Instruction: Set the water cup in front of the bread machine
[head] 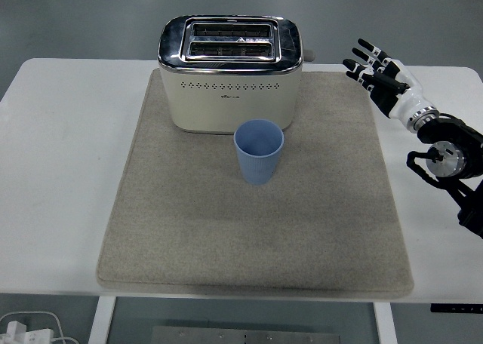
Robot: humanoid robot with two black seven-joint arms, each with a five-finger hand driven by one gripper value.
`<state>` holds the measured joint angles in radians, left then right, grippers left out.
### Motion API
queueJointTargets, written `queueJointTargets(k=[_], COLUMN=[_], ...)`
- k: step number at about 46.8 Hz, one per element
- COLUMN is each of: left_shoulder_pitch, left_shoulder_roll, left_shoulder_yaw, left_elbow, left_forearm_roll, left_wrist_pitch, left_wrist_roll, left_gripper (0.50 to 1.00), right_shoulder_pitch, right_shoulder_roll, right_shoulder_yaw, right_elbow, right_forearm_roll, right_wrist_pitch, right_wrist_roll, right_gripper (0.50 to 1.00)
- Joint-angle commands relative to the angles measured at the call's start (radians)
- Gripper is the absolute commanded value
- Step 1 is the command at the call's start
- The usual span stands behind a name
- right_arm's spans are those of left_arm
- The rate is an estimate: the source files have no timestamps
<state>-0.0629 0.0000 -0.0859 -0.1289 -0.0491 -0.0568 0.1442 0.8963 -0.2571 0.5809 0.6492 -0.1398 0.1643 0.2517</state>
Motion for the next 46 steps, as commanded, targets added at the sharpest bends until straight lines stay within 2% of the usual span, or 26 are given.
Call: queueJointTargets(k=[1, 12, 25, 34, 46], left_shoulder_pitch=[0.000, 0.000, 0.000, 0.000, 0.000], left_shoulder_roll=[0.000, 0.000, 0.000, 0.000, 0.000], left_shoulder_yaw=[0.000, 0.000, 0.000, 0.000, 0.000], left_elbow=[0.000, 0.000, 0.000, 0.000, 0.000], left_forearm_roll=[0.000, 0.000, 0.000, 0.000, 0.000], left_wrist_pitch=[0.000, 0.000, 0.000, 0.000, 0.000], left_wrist_roll=[0.000, 0.000, 0.000, 0.000, 0.000], left_gripper=[1.000, 1.000, 1.000, 1.000, 1.000], right_shoulder_pitch=[0.016, 0.088, 0.087, 0.084, 0.084], right_shoulder_roll=[0.010, 0.050, 0.061, 0.061, 0.067], right_shoulder_yaw=[-0.006, -0.019, -0.027, -0.056, -0.055], right_elbow=[-0.003, -0.042, -0.080, -0.177, -0.197], right_forearm_roll=[-0.001, -0.001, -0.011, -0.007, -0.001], right_wrist_pitch=[-0.009, -0.032, -0.019, 0.023, 0.015], right_wrist_roll=[0.000, -0.020, -0.022, -0.018, -0.020], right_gripper=[0.928, 0.928, 0.928, 0.928, 0.926])
